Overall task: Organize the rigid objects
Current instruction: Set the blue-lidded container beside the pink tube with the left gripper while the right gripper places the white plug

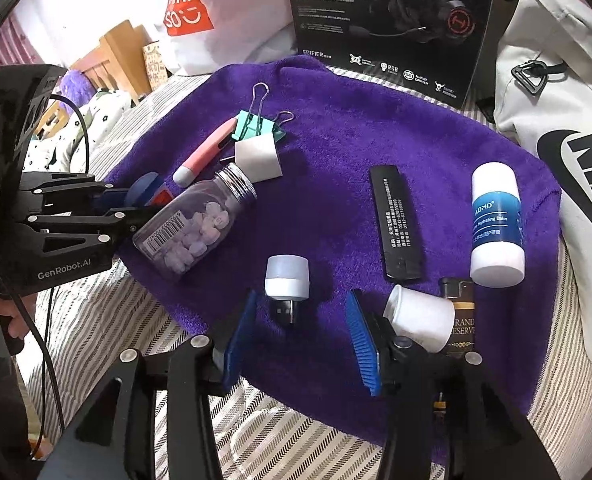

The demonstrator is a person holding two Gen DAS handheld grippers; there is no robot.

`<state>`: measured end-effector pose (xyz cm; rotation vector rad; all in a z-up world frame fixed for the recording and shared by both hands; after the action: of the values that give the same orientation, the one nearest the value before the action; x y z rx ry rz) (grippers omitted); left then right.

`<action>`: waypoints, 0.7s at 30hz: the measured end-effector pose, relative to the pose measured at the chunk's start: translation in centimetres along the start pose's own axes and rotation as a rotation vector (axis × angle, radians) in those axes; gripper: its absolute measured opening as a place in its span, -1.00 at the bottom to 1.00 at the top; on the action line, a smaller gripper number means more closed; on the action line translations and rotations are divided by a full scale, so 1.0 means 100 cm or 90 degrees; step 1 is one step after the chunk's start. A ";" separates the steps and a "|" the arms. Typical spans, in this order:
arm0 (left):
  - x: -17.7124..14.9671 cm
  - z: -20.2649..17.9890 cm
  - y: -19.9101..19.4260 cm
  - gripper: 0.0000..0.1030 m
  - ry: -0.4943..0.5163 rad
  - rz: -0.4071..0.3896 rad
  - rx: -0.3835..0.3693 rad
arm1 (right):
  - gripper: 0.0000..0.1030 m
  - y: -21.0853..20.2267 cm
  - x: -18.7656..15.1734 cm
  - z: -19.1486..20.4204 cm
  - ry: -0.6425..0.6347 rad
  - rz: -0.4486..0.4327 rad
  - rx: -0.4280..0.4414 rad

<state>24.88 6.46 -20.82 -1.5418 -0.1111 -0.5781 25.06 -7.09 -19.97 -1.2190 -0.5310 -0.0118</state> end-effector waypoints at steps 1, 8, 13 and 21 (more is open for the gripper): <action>0.000 0.000 0.000 -0.59 0.001 0.001 0.000 | -0.04 -0.001 0.000 -0.001 -0.002 0.000 -0.002; -0.002 -0.001 0.000 -0.55 0.006 0.013 0.002 | 0.01 -0.007 -0.002 -0.001 -0.005 -0.001 -0.005; -0.004 0.003 -0.003 -0.33 0.009 0.024 0.024 | 0.01 -0.011 -0.003 0.000 -0.008 -0.003 -0.009; -0.009 0.007 -0.019 -0.03 0.006 0.019 0.033 | 0.01 -0.021 -0.005 0.000 -0.005 -0.009 -0.012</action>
<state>23.49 7.52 -19.45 -1.4882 -0.0949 -0.5540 23.98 -8.01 -18.31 -1.2344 -0.5464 -0.0239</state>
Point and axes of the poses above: each gripper's, at about its wrist camera, not at the fingertips, and y roughly the way its jaws point, z to its left, x to its top, the point moved 9 cm from there along y, roughly the way its jaws point, and after that the axes turned 15 degrees about y, right-handed, at the moved point
